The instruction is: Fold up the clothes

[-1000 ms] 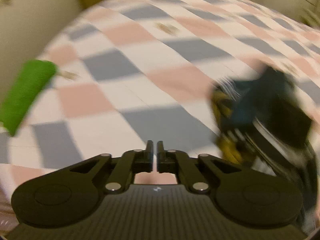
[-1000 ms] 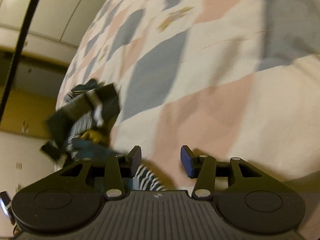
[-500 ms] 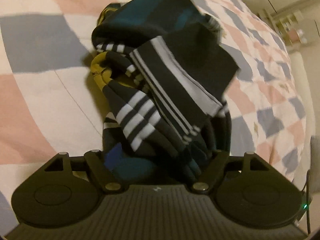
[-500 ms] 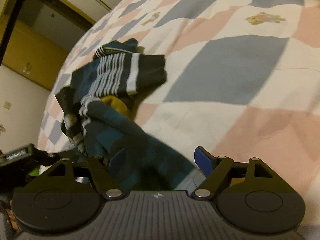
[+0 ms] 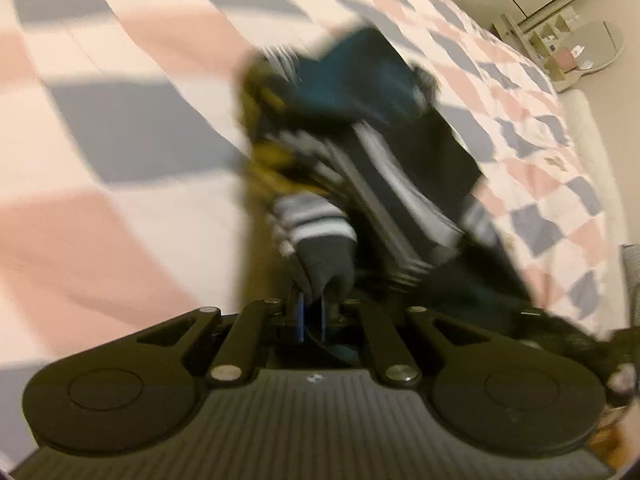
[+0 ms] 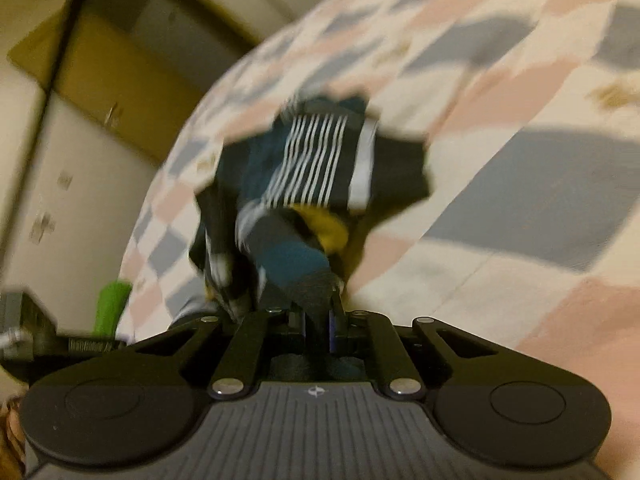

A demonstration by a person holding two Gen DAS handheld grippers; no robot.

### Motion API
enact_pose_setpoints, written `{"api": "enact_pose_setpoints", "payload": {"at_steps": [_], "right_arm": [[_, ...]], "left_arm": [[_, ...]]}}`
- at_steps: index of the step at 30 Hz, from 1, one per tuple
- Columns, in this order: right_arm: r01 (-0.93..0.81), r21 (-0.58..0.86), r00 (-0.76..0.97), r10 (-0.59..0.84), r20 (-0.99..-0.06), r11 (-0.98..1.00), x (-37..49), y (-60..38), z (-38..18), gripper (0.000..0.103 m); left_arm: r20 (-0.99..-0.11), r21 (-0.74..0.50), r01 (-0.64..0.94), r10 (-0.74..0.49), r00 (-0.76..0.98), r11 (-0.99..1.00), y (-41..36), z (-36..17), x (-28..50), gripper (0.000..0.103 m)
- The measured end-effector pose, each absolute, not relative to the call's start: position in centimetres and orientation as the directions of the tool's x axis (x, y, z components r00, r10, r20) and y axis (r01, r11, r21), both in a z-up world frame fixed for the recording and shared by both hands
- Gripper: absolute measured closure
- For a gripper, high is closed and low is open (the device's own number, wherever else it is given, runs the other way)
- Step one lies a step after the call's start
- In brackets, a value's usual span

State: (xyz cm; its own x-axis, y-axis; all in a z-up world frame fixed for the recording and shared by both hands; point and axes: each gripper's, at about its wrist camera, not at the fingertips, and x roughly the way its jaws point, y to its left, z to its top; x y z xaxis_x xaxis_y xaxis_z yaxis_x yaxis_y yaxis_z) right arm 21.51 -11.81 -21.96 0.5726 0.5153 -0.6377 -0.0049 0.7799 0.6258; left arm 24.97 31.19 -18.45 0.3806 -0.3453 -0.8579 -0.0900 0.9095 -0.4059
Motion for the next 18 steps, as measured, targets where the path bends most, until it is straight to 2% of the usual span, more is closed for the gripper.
{"api": "enact_pose_setpoints", "payload": {"at_steps": [4,6,9,11,12,14,15,16,18], "right_arm": [[0.134,0.564,0.623,0.373,-0.687,0.815,17.1,-16.1,-18.6,0.095],[0.250,0.529,0.591,0.305,-0.747,0.811,14.5,-18.2,-18.5,0.095],[0.413,0.468,0.452,0.271,-0.850,0.781,11.6,-20.2,-21.4,0.096],[0.508,0.417,0.328,0.278,-0.903,0.754,10.4,-20.6,-24.3,0.088],[0.530,0.407,0.306,0.280,-0.910,0.744,10.2,-20.6,-24.9,0.077],[0.515,0.407,0.310,0.279,-0.909,0.754,10.2,-20.2,-24.6,0.066],[0.483,0.396,0.326,0.260,-0.909,0.781,10.4,-19.9,-23.7,0.055],[0.451,0.390,0.353,0.242,-0.904,0.803,10.6,-19.8,-22.8,0.051],[0.390,0.395,0.427,0.217,-0.878,0.832,11.0,-19.6,-20.9,0.048]], "left_arm": [[-0.892,-0.289,-0.113,-0.225,0.392,0.951,35.6,-16.7,23.6,0.098],[-0.915,-0.241,-0.113,-0.187,0.358,0.964,36.4,-17.8,23.4,0.097],[-0.948,-0.216,-0.113,-0.181,0.262,0.970,36.5,-21.2,23.3,0.095],[-0.972,-0.137,-0.085,-0.117,0.205,0.987,35.4,-22.8,23.3,0.094],[-0.975,-0.089,-0.035,-0.080,0.205,0.995,34.5,-22.9,23.2,0.093],[-0.966,-0.012,0.078,-0.032,0.258,0.997,32.8,-21.6,22.6,0.093],[-0.954,0.036,0.137,-0.007,0.301,0.990,32.1,-20.6,22.3,0.093],[-0.938,0.079,0.189,0.009,0.347,0.979,31.3,-19.6,22.1,0.093],[-0.897,0.128,0.283,-0.011,0.442,0.950,29.8,-17.6,21.6,0.094]]}}
